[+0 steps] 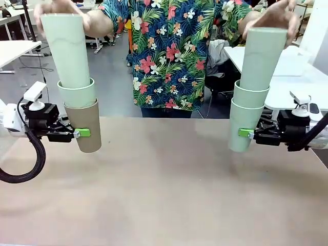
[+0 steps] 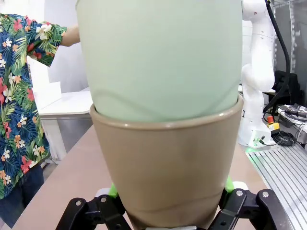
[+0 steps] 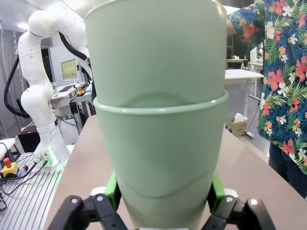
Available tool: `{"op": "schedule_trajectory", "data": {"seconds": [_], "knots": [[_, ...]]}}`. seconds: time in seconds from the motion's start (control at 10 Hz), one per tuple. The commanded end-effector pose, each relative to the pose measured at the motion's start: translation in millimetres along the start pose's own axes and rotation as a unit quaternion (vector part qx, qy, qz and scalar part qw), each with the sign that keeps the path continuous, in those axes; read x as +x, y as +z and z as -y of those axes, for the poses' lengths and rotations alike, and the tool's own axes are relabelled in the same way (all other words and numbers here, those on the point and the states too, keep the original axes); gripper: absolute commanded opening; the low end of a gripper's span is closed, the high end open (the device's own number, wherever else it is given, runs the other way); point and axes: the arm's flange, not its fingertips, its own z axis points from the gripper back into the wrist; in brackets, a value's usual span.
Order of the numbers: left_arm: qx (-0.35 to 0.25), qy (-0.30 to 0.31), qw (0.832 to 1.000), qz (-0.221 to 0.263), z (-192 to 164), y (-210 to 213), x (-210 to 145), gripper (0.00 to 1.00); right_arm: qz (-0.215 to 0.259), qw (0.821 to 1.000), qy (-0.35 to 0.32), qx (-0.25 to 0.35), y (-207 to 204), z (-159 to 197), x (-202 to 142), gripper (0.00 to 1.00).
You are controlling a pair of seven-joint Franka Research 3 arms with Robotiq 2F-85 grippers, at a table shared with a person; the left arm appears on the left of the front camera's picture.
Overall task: Stack the cups and store them in the basket.
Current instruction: Place the stack of Reusable plastic cups into the Pantry Basket.
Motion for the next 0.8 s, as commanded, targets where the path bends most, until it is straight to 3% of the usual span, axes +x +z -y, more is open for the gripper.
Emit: {"op": "schedule_trajectory", "data": {"seconds": [0.0,0.7], "knots": [[-0.001,0.0,1.0,0.002,1.1,-0.3,5.1,0.85,0.002,1.0,0.003,-0.004,-0.7,0.5,3.0,0.86],[-0.001,0.0,1.0,0.002,1.1,-0.3,5.1,0.85,0.002,1.0,0.003,-0.004,-0.7,0.5,3.0,0.86]]}}
